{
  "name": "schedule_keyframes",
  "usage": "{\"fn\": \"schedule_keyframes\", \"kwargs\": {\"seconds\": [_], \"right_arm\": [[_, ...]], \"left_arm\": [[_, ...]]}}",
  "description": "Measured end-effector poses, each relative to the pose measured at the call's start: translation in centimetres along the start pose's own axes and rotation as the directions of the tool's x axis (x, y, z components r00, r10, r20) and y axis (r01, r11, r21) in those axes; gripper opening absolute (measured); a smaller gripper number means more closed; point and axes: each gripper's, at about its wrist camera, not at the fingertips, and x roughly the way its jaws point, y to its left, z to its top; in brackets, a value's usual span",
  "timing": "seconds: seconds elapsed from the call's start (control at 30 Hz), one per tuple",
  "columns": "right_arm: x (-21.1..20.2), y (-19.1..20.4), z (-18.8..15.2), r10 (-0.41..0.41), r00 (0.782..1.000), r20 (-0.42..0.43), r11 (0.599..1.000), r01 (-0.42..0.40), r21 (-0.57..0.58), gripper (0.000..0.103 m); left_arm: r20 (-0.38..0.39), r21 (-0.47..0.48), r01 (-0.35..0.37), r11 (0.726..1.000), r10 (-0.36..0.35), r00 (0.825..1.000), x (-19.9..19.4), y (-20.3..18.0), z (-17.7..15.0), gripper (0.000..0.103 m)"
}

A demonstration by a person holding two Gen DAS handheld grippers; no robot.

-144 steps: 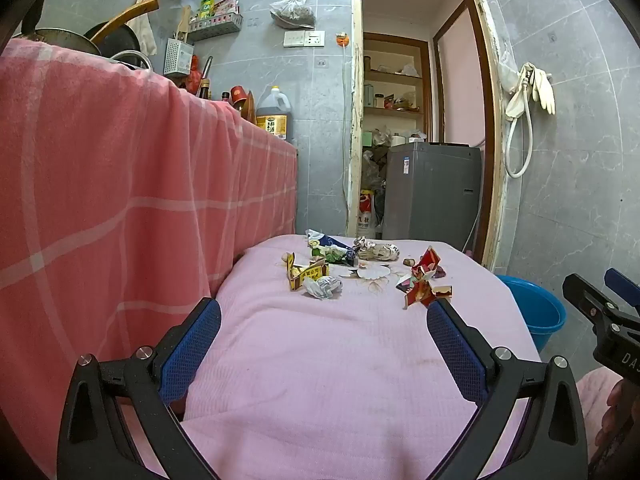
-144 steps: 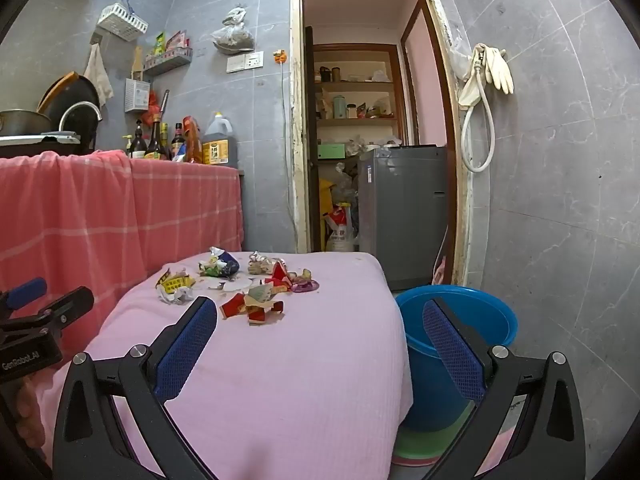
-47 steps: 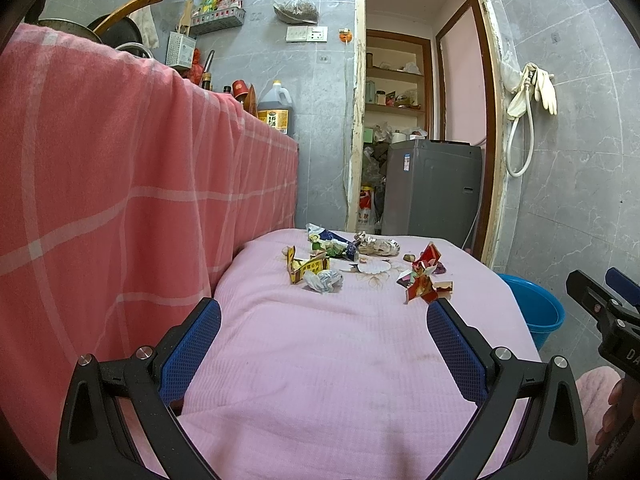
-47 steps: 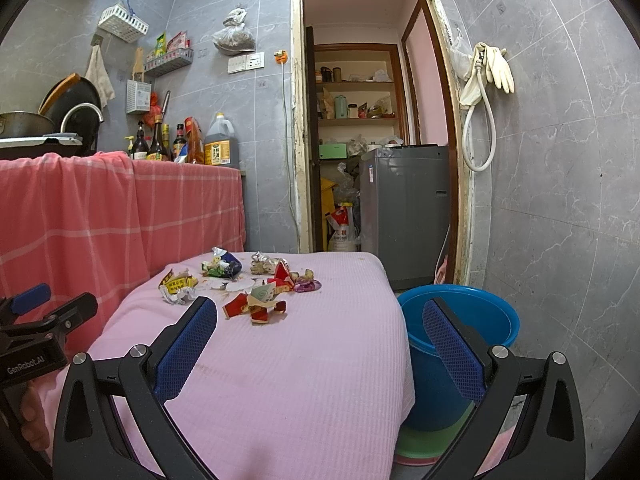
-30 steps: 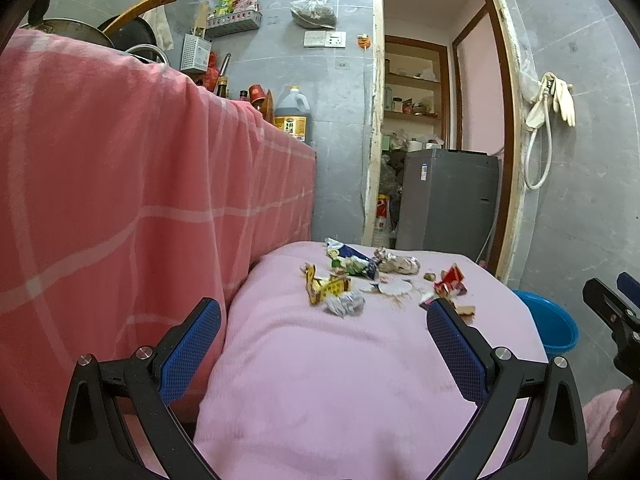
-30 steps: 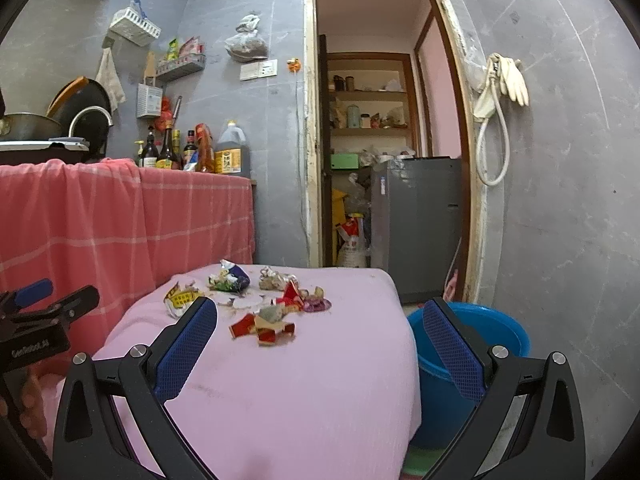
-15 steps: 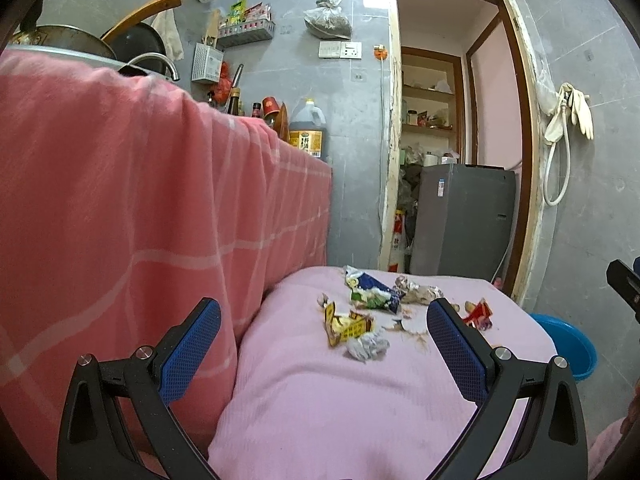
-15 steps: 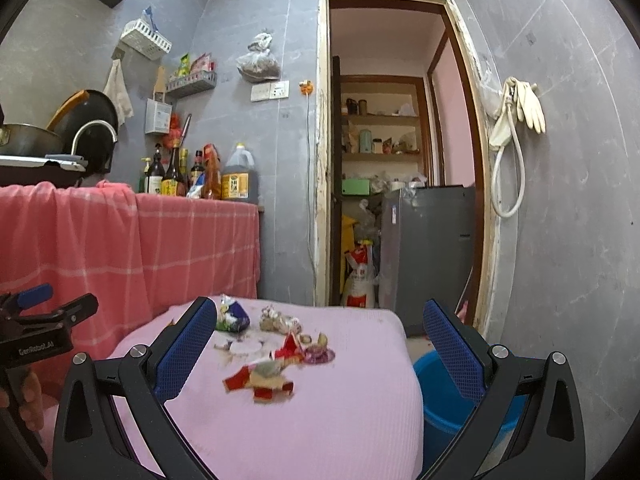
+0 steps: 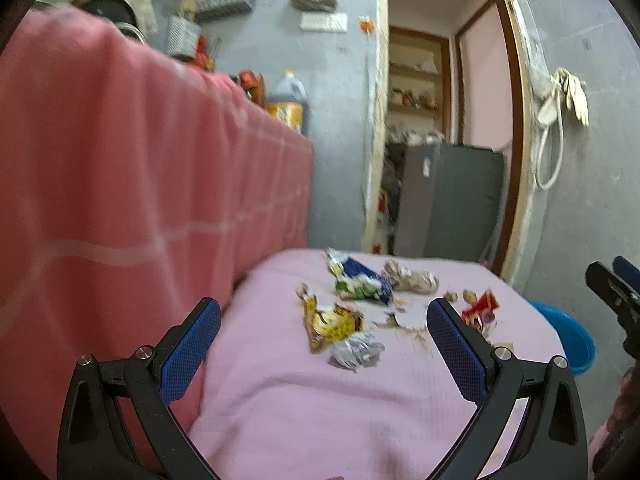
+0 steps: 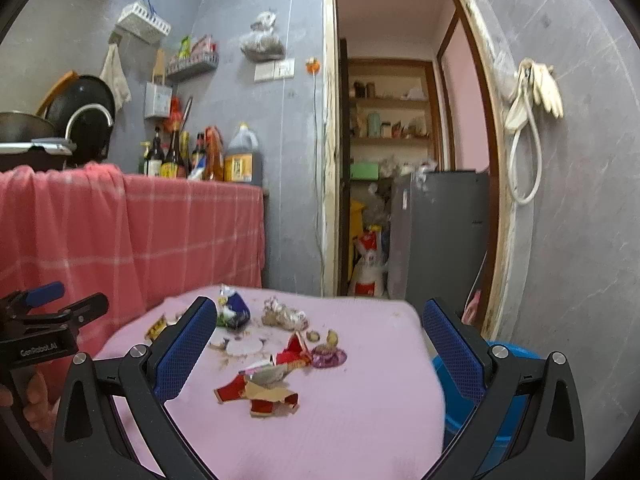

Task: Collect trash
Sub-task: 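Grasp the crumpled foil with the left tool while the right tool grasps the red-and-white wrapper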

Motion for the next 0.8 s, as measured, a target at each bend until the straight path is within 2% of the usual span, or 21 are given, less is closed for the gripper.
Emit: {"fn": "schedule_keyframes", "kwargs": {"seconds": [0.1, 0.27, 0.4, 0.53, 0.67, 0.73, 0.8], "right_arm": [[1.8, -0.4, -0.9, 0.032, 0.997, -0.068, 0.999, -0.031, 0.012, 0.103], [4.2, -0.9, -1.9, 0.1, 0.978, -0.182, 0.995, -0.093, 0.048, 0.103], [6.0, -0.6, -2.6, 0.145, 0.95, -0.276, 0.989, -0.134, 0.057, 0.102], [7.7, 0.5, -3.4, 0.177, 0.913, -0.367, 0.984, -0.177, 0.033, 0.087], [9.3, 1.6, -4.3, 0.215, 0.868, -0.448, 0.973, -0.232, 0.016, 0.075], [9.7, 2.0, -4.6, 0.228, 0.851, -0.474, 0.968, -0.25, 0.017, 0.069], [10.2, 2.0, -5.0, 0.242, 0.833, -0.498, 0.964, -0.265, 0.025, 0.061]], "left_arm": [[-0.058, -0.011, 0.017, 1.0, -0.018, 0.998, 1.5, 0.0, -0.2, 0.101], [-0.18, -0.052, 0.07, 0.996, -0.078, 0.98, 4.0, 0.3, -0.4, 0.099], [-0.249, -0.099, 0.115, 0.988, -0.136, 0.959, 5.2, 0.8, -0.6, 0.085], [-0.314, -0.125, 0.143, 0.982, -0.176, 0.933, 6.2, 0.9, -0.8, 0.065], [-0.368, -0.148, 0.165, 0.975, -0.209, 0.906, 7.4, 1.0, -1.0, 0.052], [-0.393, -0.161, 0.17, 0.972, -0.221, 0.892, 7.9, 1.1, -1.1, 0.041], [-0.415, -0.181, 0.172, 0.968, -0.233, 0.879, 8.2, 1.3, -1.3, 0.035]]}}
